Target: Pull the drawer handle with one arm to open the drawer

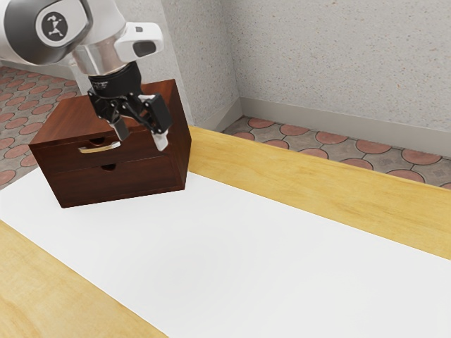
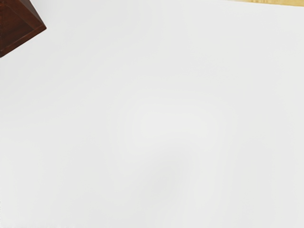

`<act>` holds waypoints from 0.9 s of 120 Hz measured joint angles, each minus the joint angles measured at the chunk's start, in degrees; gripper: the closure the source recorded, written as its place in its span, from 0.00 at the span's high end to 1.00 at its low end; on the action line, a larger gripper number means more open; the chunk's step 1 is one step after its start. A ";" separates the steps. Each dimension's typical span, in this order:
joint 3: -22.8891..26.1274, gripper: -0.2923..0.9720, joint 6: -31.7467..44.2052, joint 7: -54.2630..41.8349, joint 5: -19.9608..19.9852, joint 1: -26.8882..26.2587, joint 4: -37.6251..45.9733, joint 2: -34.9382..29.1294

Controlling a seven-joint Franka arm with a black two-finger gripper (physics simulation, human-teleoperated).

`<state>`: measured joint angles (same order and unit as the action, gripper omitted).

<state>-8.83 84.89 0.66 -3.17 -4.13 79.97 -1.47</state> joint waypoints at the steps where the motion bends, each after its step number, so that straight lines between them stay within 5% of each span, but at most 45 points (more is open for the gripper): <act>1: -0.01 0.77 0.00 0.00 0.00 0.06 -0.01 0.00; 27: 0.03 0.77 -0.10 0.04 0.10 1.41 -0.27 -0.14; 51: -0.73 0.77 -6.99 4.32 0.42 0.69 -18.13 0.99; 108: -3.44 0.77 -8.68 44.16 1.76 2.02 -18.55 3.74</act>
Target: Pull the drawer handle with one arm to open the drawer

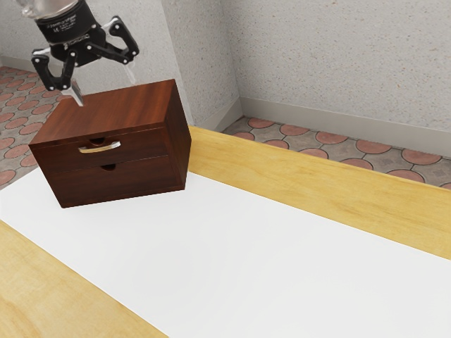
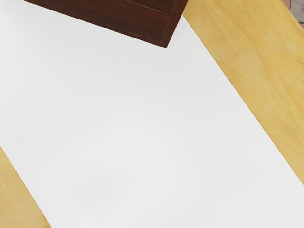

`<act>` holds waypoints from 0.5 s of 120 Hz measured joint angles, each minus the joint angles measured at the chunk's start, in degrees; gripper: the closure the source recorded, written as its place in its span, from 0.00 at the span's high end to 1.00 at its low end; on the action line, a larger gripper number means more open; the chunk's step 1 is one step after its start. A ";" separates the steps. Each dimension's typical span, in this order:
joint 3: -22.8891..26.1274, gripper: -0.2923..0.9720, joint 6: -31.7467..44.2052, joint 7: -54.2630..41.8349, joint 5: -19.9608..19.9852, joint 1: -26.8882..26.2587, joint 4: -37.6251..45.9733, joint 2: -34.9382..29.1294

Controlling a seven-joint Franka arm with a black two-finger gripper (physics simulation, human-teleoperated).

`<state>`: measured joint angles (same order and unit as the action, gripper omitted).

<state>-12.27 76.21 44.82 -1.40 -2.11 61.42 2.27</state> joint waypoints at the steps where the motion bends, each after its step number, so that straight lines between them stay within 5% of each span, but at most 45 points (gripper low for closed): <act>1: -0.04 0.77 -0.05 0.59 -0.01 0.14 0.05 -0.01; 22: -0.72 0.77 -0.96 11.19 -0.97 3.01 2.14 0.44; 60: -1.16 0.77 11.31 23.87 -1.81 1.88 23.33 -7.72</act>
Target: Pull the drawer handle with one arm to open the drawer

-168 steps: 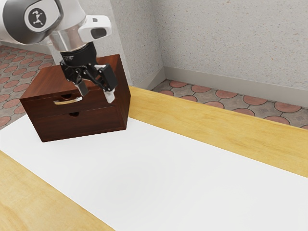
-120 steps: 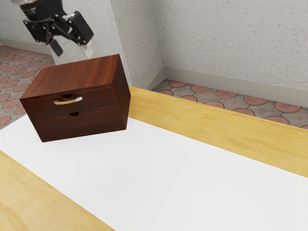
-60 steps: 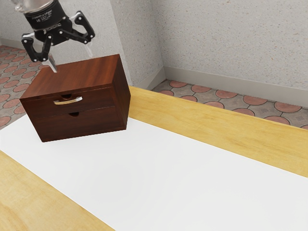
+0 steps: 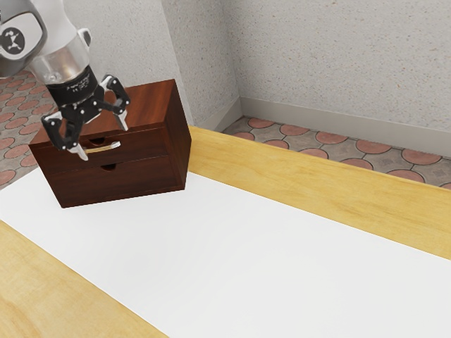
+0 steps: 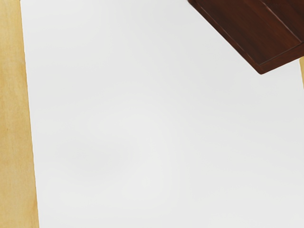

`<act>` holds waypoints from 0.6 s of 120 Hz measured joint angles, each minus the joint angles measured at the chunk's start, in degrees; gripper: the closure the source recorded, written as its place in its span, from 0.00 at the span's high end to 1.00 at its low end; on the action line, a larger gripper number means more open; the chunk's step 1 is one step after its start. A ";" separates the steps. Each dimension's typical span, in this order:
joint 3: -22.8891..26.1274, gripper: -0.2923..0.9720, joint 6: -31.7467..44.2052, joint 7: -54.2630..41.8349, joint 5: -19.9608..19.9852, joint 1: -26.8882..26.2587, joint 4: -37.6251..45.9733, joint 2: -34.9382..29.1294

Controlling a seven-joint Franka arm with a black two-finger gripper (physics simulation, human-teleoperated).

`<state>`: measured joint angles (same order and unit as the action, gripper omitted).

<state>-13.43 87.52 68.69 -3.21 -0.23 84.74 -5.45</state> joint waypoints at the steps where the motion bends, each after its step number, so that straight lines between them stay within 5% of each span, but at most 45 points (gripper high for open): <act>1: -0.10 0.77 0.50 0.25 -0.06 -0.08 0.54 -0.21; 33: -2.49 0.77 16.48 6.54 -2.03 0.08 9.31 -1.52; 72: -5.92 0.77 27.27 12.21 -1.90 0.77 13.24 -0.78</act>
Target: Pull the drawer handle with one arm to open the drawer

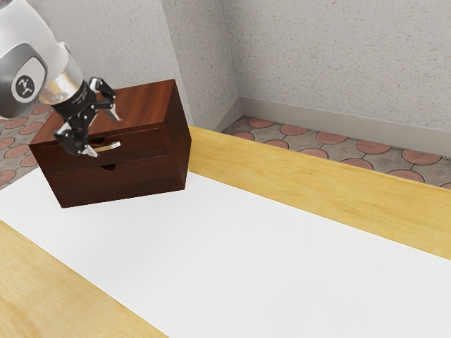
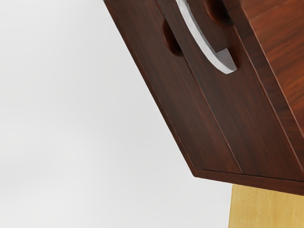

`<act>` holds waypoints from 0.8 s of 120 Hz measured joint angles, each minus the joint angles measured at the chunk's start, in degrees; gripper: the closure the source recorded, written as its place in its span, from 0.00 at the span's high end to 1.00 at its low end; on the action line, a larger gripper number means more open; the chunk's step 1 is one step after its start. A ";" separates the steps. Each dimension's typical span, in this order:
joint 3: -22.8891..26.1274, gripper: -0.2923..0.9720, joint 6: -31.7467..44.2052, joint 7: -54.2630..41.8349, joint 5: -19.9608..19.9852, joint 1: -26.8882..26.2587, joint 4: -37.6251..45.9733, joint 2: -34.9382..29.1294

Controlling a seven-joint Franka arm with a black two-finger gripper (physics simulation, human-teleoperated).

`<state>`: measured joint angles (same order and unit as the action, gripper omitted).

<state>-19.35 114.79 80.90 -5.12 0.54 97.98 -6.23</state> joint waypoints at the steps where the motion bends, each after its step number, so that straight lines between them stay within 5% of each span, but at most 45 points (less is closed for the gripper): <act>1: -0.01 0.77 0.14 0.16 0.00 0.10 0.06 0.01; 70: -0.06 0.77 7.48 7.03 0.87 6.87 2.67 3.52; 96: -0.07 0.66 10.04 8.22 1.18 7.81 2.98 4.53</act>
<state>-19.42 124.83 89.12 -3.93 8.35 100.97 -1.70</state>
